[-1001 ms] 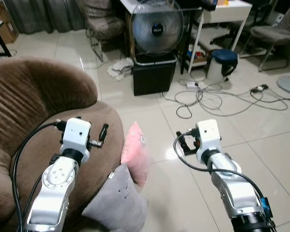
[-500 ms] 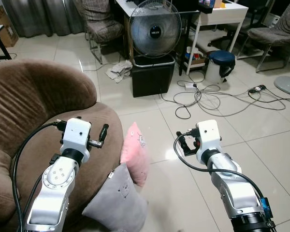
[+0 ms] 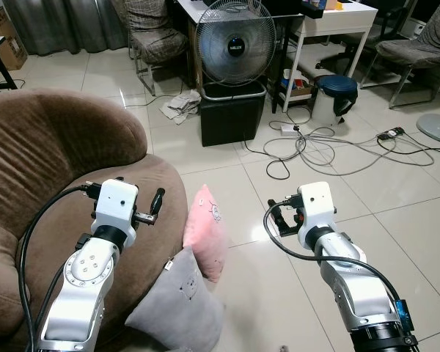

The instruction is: Move the pillow to the sofa from floor

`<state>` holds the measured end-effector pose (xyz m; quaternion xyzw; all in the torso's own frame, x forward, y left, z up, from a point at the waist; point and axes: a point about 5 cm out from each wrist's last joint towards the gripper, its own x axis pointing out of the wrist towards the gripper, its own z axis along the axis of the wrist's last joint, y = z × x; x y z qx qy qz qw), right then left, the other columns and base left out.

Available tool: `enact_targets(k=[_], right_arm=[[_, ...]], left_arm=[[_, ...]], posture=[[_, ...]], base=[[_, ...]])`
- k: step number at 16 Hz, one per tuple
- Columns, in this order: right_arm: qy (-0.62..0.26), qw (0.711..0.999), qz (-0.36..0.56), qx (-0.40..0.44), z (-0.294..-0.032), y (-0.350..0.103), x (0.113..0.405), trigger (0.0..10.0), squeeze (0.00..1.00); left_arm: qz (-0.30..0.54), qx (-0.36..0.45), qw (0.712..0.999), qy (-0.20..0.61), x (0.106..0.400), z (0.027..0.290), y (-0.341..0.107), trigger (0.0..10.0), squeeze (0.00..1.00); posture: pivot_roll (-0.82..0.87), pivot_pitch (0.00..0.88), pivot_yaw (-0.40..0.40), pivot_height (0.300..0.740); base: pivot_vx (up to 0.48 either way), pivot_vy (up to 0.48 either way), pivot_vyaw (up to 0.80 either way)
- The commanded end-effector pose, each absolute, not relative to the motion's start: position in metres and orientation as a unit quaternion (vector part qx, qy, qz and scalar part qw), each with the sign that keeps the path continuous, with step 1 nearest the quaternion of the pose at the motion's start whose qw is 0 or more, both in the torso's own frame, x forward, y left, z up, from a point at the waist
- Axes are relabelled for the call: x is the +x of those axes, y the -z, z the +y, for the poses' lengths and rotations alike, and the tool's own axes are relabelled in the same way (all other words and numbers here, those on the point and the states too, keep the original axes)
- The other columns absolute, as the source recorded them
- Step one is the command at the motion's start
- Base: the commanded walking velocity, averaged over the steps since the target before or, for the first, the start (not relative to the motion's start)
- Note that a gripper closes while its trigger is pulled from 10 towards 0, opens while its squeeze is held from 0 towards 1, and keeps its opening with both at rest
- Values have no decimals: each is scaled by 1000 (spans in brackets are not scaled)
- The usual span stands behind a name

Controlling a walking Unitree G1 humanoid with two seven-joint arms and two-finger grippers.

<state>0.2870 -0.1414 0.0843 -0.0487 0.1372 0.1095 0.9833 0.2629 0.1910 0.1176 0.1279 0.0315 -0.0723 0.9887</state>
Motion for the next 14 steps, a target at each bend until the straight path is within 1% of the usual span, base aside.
enact_targets(k=[1,8,9,10,11,14], right_arm=[[-101,984,141,-42,-145,-83,286,10000,0],[-97,984,143,-38,-145,-81,285,10000,0],[-97,984,143,-37,-145,-81,285,10000,0],[-97,984,143,-37,-146,-81,285,10000,0],[-96,984,145,-36,-145,-80,285,10000,0],[-94,984,147,-35,-145,-79,284,10000,0]], left_arm=[[36,127,988,76,264,192,-116,10000,0],[36,129,988,79,263,192,-117,10000,0],[38,131,987,80,263,192,-116,10000,0],[37,142,986,82,263,191,-117,10000,0],[36,152,984,84,263,191,-117,10000,0],[36,155,984,87,263,191,-117,10000,0]], posture=[[104,0,16,736],[105,0,19,736],[105,0,19,736],[105,0,19,736],[106,0,21,736],[106,0,21,736]], base=[[0,446,0],[0,454,0],[0,251,0],[0,0,0],[0,-398,0],[0,-480,-771]])
